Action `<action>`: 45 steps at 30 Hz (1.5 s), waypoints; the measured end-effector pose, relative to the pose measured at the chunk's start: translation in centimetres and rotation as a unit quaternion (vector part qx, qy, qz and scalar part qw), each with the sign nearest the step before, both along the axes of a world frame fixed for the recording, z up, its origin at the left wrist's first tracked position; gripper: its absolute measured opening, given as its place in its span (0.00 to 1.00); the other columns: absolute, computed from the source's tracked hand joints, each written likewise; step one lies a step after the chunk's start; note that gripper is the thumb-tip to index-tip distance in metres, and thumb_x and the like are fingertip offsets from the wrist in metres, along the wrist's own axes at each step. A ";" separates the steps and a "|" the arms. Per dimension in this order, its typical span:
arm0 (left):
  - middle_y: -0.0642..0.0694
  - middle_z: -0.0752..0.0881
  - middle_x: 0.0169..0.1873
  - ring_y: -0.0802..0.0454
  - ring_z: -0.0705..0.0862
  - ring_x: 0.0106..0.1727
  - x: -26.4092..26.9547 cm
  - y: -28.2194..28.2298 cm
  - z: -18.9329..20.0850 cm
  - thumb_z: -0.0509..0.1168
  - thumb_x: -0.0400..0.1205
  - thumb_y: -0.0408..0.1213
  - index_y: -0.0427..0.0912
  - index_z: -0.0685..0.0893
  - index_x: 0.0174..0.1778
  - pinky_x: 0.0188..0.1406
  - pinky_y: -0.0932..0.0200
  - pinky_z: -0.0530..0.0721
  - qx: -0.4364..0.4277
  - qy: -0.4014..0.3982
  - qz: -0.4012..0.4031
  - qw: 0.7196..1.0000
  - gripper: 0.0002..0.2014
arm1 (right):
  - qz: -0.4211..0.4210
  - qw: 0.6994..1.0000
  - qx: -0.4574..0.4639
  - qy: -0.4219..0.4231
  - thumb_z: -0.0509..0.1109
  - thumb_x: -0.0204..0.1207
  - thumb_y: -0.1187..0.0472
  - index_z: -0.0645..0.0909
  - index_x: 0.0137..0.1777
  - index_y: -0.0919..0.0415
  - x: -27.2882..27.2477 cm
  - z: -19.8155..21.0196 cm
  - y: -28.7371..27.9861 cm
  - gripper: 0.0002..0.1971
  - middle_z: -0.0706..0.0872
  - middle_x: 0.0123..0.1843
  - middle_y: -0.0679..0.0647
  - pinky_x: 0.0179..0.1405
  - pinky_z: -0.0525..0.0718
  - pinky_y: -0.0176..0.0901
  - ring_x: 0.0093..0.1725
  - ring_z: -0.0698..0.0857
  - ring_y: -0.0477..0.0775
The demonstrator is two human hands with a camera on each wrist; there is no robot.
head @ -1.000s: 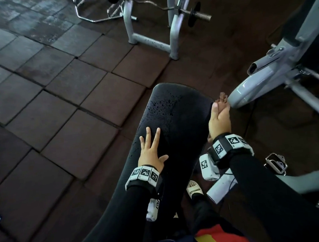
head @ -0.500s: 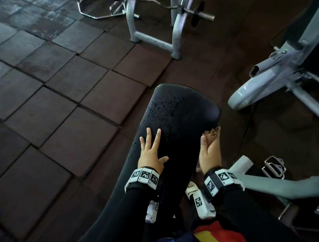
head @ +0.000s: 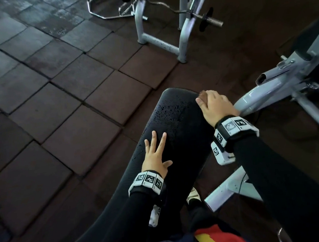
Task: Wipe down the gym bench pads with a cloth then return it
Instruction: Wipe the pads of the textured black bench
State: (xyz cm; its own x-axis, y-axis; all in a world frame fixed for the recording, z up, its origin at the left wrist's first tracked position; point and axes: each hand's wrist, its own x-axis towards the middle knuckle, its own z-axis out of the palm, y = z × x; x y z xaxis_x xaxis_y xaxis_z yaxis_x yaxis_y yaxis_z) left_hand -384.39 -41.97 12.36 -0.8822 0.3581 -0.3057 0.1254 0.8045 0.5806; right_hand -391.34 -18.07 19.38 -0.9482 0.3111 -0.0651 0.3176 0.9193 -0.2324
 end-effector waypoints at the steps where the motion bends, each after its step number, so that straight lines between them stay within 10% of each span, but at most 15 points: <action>1: 0.66 0.26 0.76 0.48 0.33 0.82 0.0 -0.1 0.0 0.70 0.79 0.36 0.74 0.30 0.72 0.54 0.69 0.69 0.000 0.000 0.000 1.000 0.53 | 0.013 1.000 0.019 0.009 0.49 0.82 0.39 0.69 0.72 0.59 -0.4 0.2 -0.7 0.29 0.73 0.73 0.52 0.60 0.72 0.58 0.66 0.75 0.64; 9: 0.71 0.28 0.75 0.58 0.37 0.82 0.0 -2.1 0.6 0.69 0.78 0.53 0.79 0.29 0.71 0.58 0.56 0.83 -0.064 0.013 -0.007 0.998 0.49 | 0.051 0.999 0.017 -0.001 0.52 0.82 0.42 0.51 0.82 0.51 1.1 -0.5 0.0 0.32 0.52 0.84 0.49 0.79 0.52 0.62 0.82 0.53 0.57; 13: 0.72 0.31 0.77 0.49 0.36 0.82 0.1 -3.3 0.1 0.68 0.77 0.54 0.81 0.28 0.69 0.75 0.31 0.65 -0.084 -0.009 0.008 0.996 0.49 | 0.056 0.998 0.025 0.031 0.55 0.83 0.47 0.56 0.82 0.50 2.8 -0.8 -0.2 0.28 0.60 0.82 0.56 0.76 0.59 0.65 0.79 0.59 0.65; 21: 0.80 0.29 0.71 0.48 0.29 0.79 0.0 -3.3 -0.8 0.71 0.77 0.44 0.88 0.29 0.64 0.70 0.25 0.67 -0.017 -0.037 0.025 0.999 0.53 | 0.060 0.996 0.051 -0.034 0.48 0.83 0.44 0.58 0.79 0.45 -4.2 0.4 -4.8 0.24 0.62 0.80 0.48 0.72 0.63 0.62 0.77 0.62 0.58; 37: 0.77 0.31 0.74 0.51 0.29 0.80 0.0 -4.2 -1.5 0.72 0.77 0.44 0.85 0.34 0.67 0.71 0.24 0.65 0.025 -0.034 0.016 0.999 0.51 | 0.097 0.992 0.068 -0.042 0.47 0.84 0.44 0.52 0.81 0.42 -4.6 -0.3 -5.0 0.26 0.52 0.84 0.47 0.80 0.49 0.60 0.82 0.52 0.58; 45: 0.57 0.40 0.82 0.52 0.40 0.83 2.0 -6.6 -3.1 0.74 0.76 0.41 0.68 0.43 0.76 0.81 0.55 0.50 0.055 -0.033 0.070 0.995 0.47 | 0.235 0.961 0.126 -0.072 0.49 0.84 0.48 0.46 0.82 0.43 -3.9 -2.2 -11.5 0.28 0.41 0.85 0.49 0.77 0.36 0.64 0.83 0.38 0.60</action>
State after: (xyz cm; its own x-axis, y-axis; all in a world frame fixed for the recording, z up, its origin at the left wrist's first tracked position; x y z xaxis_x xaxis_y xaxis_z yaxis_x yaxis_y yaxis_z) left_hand -382.44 -48.59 9.23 -0.9051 0.2671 -0.3309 -0.0253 0.7429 0.6689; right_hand -395.24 -29.55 17.13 -0.9747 -0.1265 -0.1845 -0.1345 0.9904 0.0318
